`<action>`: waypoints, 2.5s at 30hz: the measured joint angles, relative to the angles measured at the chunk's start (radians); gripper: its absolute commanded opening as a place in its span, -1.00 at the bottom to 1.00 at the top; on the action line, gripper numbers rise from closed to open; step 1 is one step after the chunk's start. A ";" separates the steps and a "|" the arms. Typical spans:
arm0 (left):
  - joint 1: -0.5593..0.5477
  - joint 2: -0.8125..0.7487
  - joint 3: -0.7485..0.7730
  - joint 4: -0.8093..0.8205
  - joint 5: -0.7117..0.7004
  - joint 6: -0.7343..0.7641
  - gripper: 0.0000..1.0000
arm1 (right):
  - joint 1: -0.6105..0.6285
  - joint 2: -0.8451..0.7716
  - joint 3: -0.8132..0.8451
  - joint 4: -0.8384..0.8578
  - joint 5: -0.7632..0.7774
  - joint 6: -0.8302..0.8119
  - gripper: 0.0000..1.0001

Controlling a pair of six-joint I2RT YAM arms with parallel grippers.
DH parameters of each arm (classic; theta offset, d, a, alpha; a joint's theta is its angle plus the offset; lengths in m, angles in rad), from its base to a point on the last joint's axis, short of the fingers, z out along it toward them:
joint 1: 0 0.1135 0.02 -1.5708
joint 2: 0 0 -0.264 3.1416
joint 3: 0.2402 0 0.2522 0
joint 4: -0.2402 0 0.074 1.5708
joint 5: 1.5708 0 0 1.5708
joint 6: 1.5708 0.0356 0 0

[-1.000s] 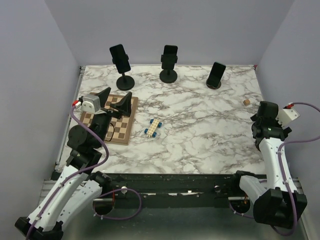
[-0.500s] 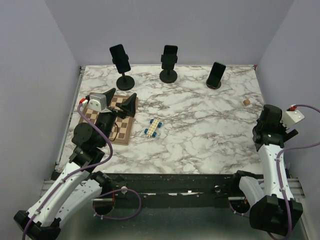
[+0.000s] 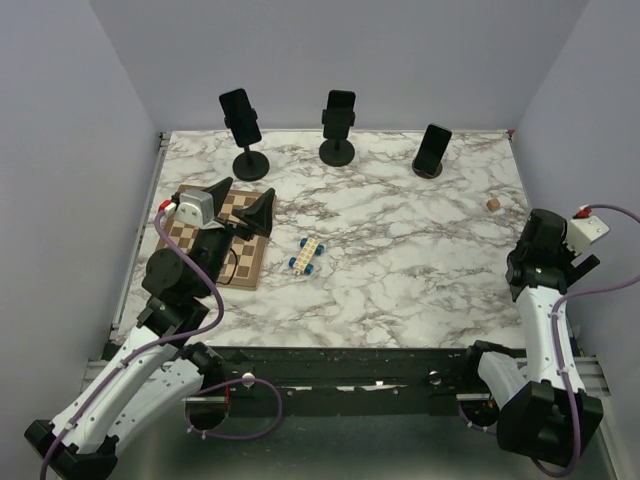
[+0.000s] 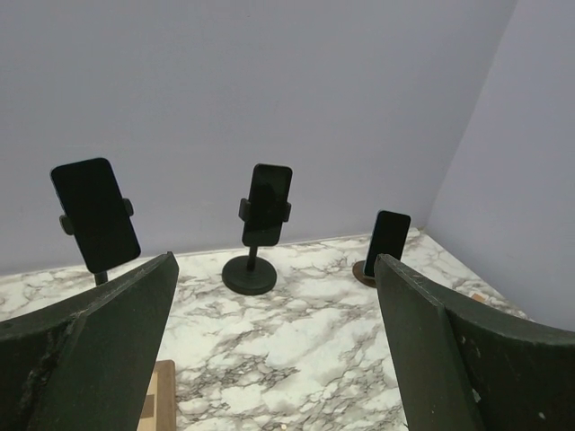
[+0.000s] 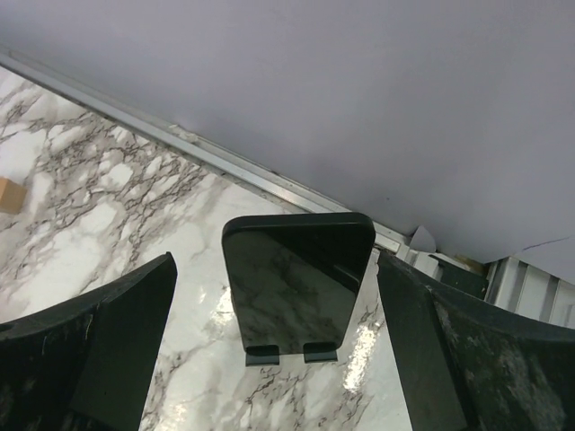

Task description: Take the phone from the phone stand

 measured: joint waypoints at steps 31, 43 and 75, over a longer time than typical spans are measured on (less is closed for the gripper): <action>-0.035 -0.013 0.000 0.001 -0.015 0.030 0.97 | -0.135 0.084 -0.032 0.066 -0.146 -0.018 1.00; -0.040 -0.013 0.000 0.002 -0.019 0.045 0.97 | -0.146 0.095 -0.035 0.068 -0.167 -0.017 0.98; -0.053 -0.008 -0.002 0.023 -0.037 0.073 0.97 | -0.154 0.132 -0.037 0.068 -0.166 -0.002 0.49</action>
